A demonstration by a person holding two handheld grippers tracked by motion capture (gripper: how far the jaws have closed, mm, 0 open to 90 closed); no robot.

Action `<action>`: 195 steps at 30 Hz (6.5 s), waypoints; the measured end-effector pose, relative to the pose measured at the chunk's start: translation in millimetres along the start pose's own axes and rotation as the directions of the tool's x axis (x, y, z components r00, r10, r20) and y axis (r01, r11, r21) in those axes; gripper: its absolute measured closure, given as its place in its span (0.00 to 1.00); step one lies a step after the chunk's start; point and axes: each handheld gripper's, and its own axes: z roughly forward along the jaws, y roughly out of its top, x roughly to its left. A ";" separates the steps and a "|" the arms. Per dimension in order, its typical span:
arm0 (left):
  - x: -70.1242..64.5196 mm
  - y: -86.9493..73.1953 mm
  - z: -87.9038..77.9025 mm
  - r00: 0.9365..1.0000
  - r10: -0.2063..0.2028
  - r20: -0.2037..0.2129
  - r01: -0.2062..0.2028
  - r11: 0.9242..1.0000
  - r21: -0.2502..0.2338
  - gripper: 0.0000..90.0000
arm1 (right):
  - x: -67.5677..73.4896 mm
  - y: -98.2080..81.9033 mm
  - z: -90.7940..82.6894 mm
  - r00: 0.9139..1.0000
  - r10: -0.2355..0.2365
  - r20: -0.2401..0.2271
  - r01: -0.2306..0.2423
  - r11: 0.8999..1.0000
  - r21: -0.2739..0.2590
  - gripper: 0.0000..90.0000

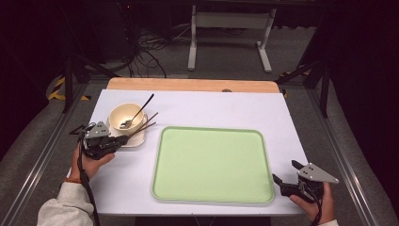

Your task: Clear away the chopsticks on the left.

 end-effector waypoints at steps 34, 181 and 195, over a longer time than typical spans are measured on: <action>-116.3 44.3 44.2 0.988 0.068 0.136 -0.073 0.997 0.028 0.94 | 0.3 1.2 -2.1 1.000 -0.002 0.007 0.003 1.000 -0.014 0.14; -93.4 20.5 91.2 0.971 0.064 0.232 -0.106 0.979 0.173 1.00 | 2.3 0.2 -0.6 1.000 -0.020 -0.016 0.020 1.000 -0.004 0.14; -99.6 20.1 86.6 0.966 0.187 0.179 -0.211 0.970 0.121 0.96 | 3.5 0.8 -0.7 0.999 -0.037 -0.022 0.037 0.999 0.003 0.14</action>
